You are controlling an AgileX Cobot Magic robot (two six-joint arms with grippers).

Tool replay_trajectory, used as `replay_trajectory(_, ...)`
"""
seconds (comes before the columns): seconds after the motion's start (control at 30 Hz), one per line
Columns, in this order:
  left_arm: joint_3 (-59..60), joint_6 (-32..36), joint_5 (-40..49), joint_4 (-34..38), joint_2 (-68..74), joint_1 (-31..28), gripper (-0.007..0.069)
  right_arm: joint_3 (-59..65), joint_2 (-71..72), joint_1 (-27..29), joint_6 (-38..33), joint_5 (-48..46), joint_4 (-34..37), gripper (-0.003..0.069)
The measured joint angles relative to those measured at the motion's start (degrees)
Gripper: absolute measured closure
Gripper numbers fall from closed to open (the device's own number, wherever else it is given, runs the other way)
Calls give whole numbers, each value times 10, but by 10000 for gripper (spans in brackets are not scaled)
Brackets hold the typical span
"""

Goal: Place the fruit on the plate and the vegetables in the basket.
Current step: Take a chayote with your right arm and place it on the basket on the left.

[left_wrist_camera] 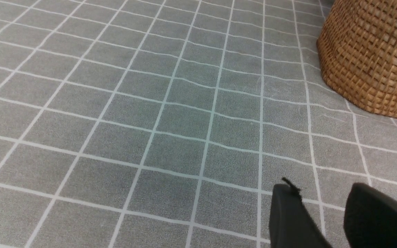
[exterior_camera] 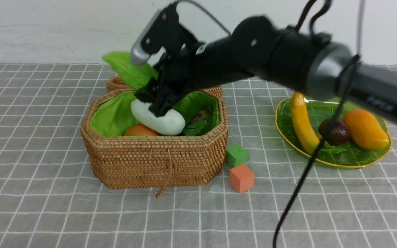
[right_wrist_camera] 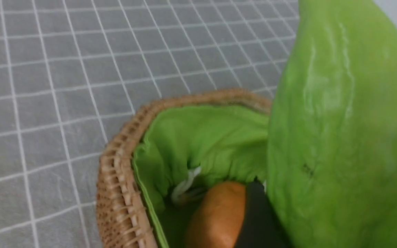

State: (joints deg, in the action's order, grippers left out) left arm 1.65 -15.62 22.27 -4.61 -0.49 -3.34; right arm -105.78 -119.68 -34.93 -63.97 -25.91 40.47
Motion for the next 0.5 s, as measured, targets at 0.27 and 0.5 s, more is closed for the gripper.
replay_trajectory(0.27,0,0,0,0,0,0,386,2,-19,0,-2,-3,24,83)
replay_trajectory(0.5,0,0,0,0,0,0,386,2,31,19,29,-160,2,13)
